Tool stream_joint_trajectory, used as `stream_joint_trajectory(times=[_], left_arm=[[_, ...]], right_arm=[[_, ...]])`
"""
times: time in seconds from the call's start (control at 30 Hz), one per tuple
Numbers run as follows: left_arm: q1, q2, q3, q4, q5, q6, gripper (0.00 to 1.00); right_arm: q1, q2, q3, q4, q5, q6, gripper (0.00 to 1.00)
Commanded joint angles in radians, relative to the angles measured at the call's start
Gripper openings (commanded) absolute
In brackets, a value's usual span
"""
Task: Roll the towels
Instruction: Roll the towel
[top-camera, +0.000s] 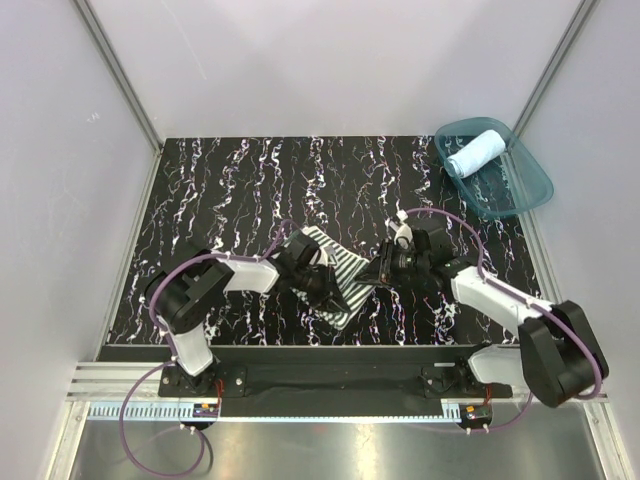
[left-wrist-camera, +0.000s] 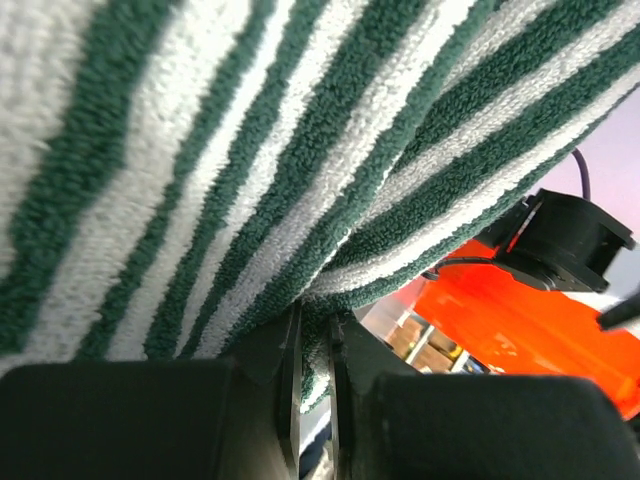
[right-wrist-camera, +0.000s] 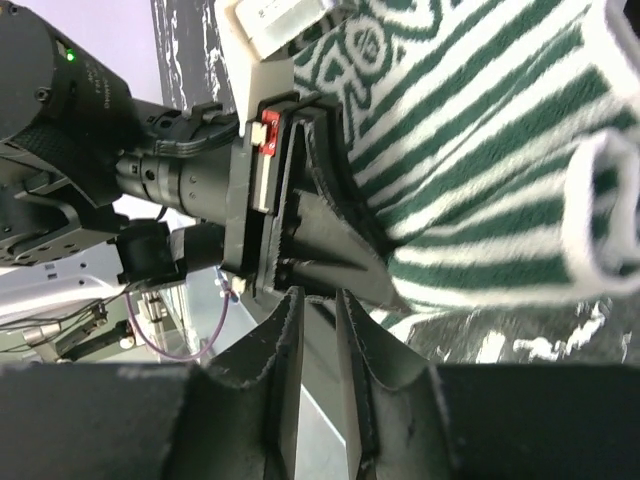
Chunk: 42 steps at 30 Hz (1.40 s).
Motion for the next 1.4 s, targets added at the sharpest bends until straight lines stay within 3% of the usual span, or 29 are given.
stream_joint_trajectory(times=[0.0, 0.27, 0.43, 0.77, 0.9, 1.03, 1.13, 1.33, 1.37], left_arm=[[0.028, 0.034, 0.007, -0.046, 0.048, 0.021, 0.00], [0.079, 0.093, 0.004, 0.007, 0.119, 0.000, 0.00], [0.106, 0.109, 0.008, 0.006, 0.140, 0.003, 0.00], [0.157, 0.121, -0.018, 0.015, 0.182, 0.012, 0.02], [0.157, 0.088, 0.008, -0.097, 0.111, 0.093, 0.08], [0.154, 0.008, 0.082, -0.285, -0.024, 0.225, 0.33], [0.151, -0.058, 0.122, -0.414, -0.136, 0.285, 0.45], [0.085, -0.170, 0.252, -0.617, -0.353, 0.420, 0.52], [0.035, -0.201, 0.278, -0.661, -0.467, 0.446, 0.54]], right_arm=[[0.002, 0.049, 0.002, 0.167, -0.017, 0.005, 0.25], [0.002, 0.198, -0.046, 0.369, -0.053, 0.017, 0.23], [0.002, 0.318, -0.082, 0.627, -0.121, 0.069, 0.21], [-0.001, 0.713, -0.063, 1.099, -0.181, 0.198, 0.15], [0.001, 0.752, -0.029, 1.028, -0.149, 0.189, 0.12], [0.001, 0.759, -0.010, 0.959, -0.126, 0.160, 0.11], [-0.001, 0.779, 0.005, 0.937, -0.123, 0.158, 0.11], [0.002, 0.806, 0.031, 0.896, -0.116, 0.154, 0.10], [0.001, 0.806, 0.033, 0.894, -0.116, 0.154, 0.10]])
